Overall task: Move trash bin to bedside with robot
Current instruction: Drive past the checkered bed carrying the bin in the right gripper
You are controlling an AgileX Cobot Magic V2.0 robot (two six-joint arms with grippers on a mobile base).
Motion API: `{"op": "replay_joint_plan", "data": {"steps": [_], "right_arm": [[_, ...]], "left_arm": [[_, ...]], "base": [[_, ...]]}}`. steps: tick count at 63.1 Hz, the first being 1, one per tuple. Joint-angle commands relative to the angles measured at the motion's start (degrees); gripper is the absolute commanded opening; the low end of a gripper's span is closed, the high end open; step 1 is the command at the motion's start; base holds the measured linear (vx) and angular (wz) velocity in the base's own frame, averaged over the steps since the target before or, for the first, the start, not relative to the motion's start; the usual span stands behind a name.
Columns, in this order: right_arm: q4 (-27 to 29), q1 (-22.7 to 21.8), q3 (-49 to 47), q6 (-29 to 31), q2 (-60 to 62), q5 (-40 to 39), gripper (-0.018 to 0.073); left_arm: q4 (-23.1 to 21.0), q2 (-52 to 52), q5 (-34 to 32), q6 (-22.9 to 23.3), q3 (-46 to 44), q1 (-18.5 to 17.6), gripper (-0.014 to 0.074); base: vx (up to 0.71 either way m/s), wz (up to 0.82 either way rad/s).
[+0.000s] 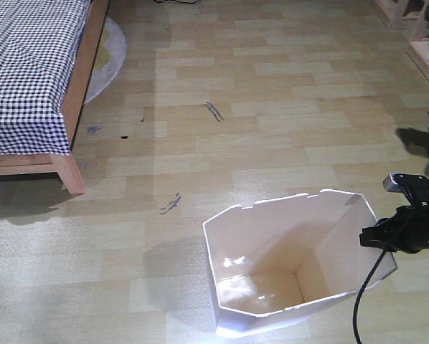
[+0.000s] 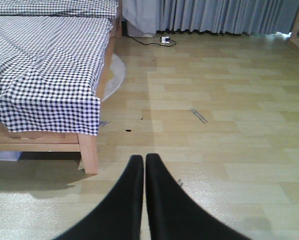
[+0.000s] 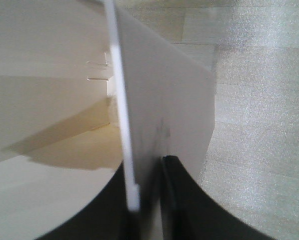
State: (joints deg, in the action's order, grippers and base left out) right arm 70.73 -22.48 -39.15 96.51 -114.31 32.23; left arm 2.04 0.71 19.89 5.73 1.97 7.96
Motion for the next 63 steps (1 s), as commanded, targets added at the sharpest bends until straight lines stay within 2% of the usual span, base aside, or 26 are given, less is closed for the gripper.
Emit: {"op": "replay_joint_plan", "data": {"steps": [1, 33, 63], "right_arm": [[3.7, -0.1, -1.0, -1.1, 3.7, 10.2, -0.0005], [3.7, -0.1, -1.0, -1.1, 3.7, 10.2, -0.0005], [3.7, -0.1, -1.0, -1.1, 3.7, 10.2, -0.0005]], "left_arm": [[-0.1, 0.8, -3.8, 0.2, 0.2, -0.2, -0.0006], [-0.1, 0.8, -3.8, 0.2, 0.2, -0.2, -0.0006], [-0.1, 0.8, -3.8, 0.2, 0.2, -0.2, -0.0006]], "base": [[0.12, 0.19], [0.15, 0.13], [0.26, -0.02]]}}
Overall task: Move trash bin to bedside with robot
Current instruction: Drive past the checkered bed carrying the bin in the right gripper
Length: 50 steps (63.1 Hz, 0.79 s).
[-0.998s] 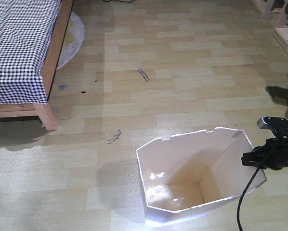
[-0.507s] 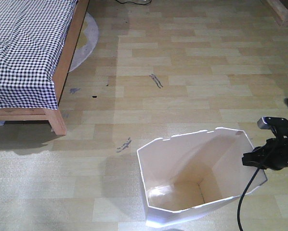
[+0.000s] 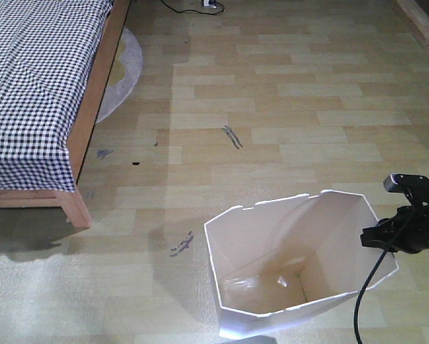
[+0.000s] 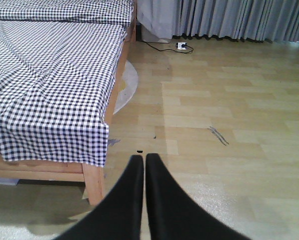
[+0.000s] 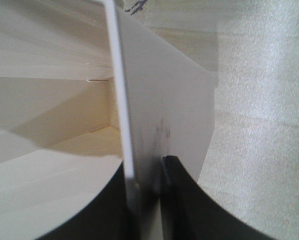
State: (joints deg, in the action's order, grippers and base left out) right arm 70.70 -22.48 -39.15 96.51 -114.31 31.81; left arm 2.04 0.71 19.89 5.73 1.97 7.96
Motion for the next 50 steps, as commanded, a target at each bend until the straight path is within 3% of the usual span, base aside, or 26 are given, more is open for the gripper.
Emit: {"op": "replay_joint_plan", "data": {"steps": [1, 50], "right_arm": [[3.7, -0.1, -1.0, -1.1, 3.7, 10.6, -0.0005], [3.7, -0.1, -1.0, -1.1, 3.7, 10.6, -0.0005]], "left_arm": [[-0.1, 0.8, -3.8, 0.2, 0.2, -0.2, -0.0006], [-0.1, 0.8, -3.8, 0.2, 0.2, -0.2, -0.0006]], "base": [[0.31, -0.01], [0.3, 0.02]]}}
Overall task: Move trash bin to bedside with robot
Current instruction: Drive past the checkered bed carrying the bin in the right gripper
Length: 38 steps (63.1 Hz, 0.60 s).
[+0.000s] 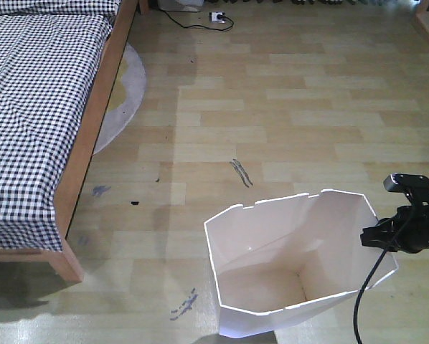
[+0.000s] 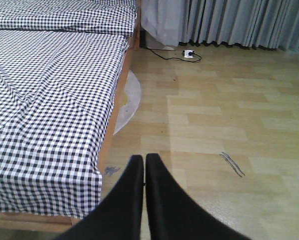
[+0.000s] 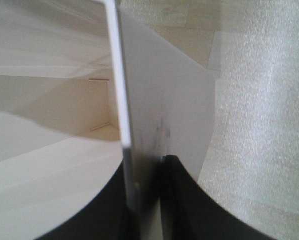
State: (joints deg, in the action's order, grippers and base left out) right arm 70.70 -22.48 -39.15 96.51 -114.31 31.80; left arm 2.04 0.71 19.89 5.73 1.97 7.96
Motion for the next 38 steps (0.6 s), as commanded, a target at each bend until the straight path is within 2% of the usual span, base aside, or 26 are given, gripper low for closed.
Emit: {"op": "replay_joint_plan", "data": {"steps": [1, 38], "right_arm": [[3.7, -0.1, -1.0, -1.1, 3.7, 10.6, -0.0005], [3.7, -0.1, -1.0, -1.1, 3.7, 10.6, -0.0005]], "left_arm": [[-0.1, 0.8, -3.8, 0.2, 0.2, -0.2, -0.0006], [-0.1, 0.8, -3.8, 0.2, 0.2, -0.2, -0.0006]], "base": [[0.3, 0.08], [0.3, 0.04]]}}
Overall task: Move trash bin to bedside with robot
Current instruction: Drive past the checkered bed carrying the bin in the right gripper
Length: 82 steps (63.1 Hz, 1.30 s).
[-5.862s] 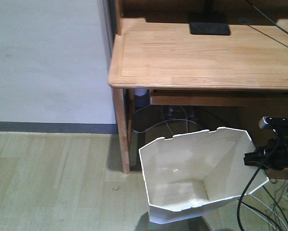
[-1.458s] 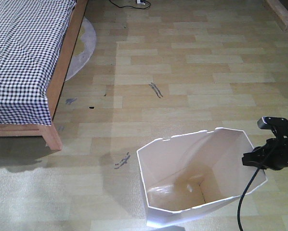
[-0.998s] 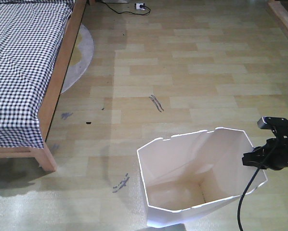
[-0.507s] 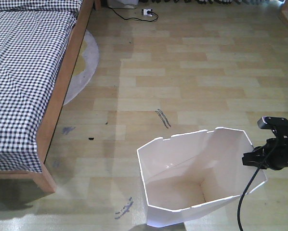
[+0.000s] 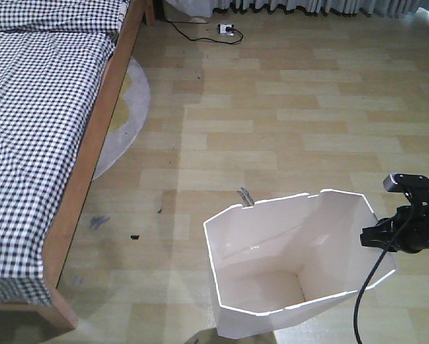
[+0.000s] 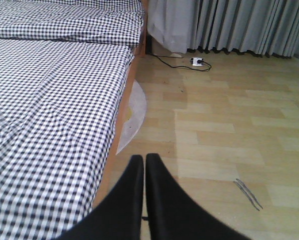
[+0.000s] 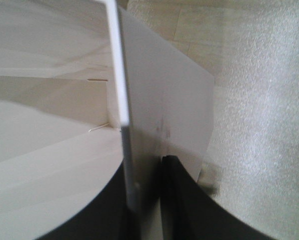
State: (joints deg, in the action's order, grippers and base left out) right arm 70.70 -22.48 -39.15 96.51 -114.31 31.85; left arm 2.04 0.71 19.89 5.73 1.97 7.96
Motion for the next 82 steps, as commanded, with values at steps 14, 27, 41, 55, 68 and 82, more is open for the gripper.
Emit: {"op": "replay_joint_plan", "data": {"steps": [14, 27, 41, 55, 68, 82], "right_arm": [[3.7, -0.1, -1.0, -1.1, 3.7, 10.6, -0.0005], [3.7, -0.1, -1.0, -1.1, 3.7, 10.6, -0.0005], [3.7, -0.1, -1.0, -1.1, 3.7, 10.6, -0.0005], [3.7, -0.1, -1.0, -1.1, 3.7, 10.6, -0.0005], [3.8, -0.1, -1.0, -1.1, 3.7, 10.6, -0.0005], [3.8, -0.1, -1.0, -1.1, 3.7, 10.6, -0.0005]], "left_arm": [[-0.1, 0.8, -3.8, 0.2, 0.2, -0.2, -0.0006], [-0.1, 0.8, -3.8, 0.2, 0.2, -0.2, -0.0006], [-0.1, 0.8, -3.8, 0.2, 0.2, -0.2, -0.0006], [-0.1, 0.8, -3.8, 0.2, 0.2, -0.2, -0.0006], [-0.1, 0.8, -3.8, 0.2, 0.2, -0.2, -0.0006], [-0.1, 0.8, -3.8, 0.2, 0.2, -0.2, -0.0006]], "base": [[0.31, -0.08], [0.31, -0.14], [0.3, -0.16], [0.31, -0.08], [0.33, 0.03], [0.32, 0.02]]}}
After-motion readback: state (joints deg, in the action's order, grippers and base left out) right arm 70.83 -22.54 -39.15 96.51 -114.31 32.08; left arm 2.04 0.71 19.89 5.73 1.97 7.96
